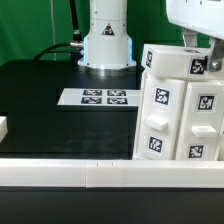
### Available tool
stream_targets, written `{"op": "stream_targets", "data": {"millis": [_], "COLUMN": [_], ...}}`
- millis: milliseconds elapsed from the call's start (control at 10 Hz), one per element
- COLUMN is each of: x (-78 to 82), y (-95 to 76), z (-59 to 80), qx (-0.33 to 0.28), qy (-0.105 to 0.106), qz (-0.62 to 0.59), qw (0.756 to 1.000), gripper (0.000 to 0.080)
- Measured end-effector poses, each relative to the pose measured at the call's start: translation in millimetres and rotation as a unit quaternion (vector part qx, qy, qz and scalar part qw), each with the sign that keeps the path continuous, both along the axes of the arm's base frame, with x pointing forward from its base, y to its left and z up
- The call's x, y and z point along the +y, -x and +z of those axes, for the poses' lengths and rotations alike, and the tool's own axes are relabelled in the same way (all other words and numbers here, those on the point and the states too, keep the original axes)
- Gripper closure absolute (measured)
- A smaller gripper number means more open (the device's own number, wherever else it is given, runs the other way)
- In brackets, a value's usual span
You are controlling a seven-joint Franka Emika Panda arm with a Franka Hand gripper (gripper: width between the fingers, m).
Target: Assemble cabinet
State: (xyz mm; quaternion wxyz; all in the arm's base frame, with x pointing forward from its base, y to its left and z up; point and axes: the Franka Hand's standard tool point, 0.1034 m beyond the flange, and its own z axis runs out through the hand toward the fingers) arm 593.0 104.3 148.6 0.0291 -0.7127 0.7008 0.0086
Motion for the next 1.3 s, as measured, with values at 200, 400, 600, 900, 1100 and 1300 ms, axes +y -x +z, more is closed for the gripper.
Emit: {"op": "stream_targets", "data": {"millis": [200, 400, 600, 900, 1100, 1300], "x": [1.2, 2.8, 7.0, 8.6, 10.9, 11.9], "y": [-1.9, -4.2, -3.8, -7.0, -11.8, -10.5], "z": [0.4, 1.0, 0.9, 11.0, 30.5, 26.3], "qx": [-0.002, -0.007, -0.005, -0.011, -0.025, -0.024], "qy": [-0.007, -0.012, -0.021, -0.046, -0.073, -0.071], "qz": [-0.060, -0.099, -0.106, -0.095, -0.096, -0.079], "qw": [0.998, 0.995, 0.994, 0.994, 0.992, 0.994], "gripper": [0.0236, 0.0236, 0.0165, 0.0002, 0.0002, 0.0002]}}
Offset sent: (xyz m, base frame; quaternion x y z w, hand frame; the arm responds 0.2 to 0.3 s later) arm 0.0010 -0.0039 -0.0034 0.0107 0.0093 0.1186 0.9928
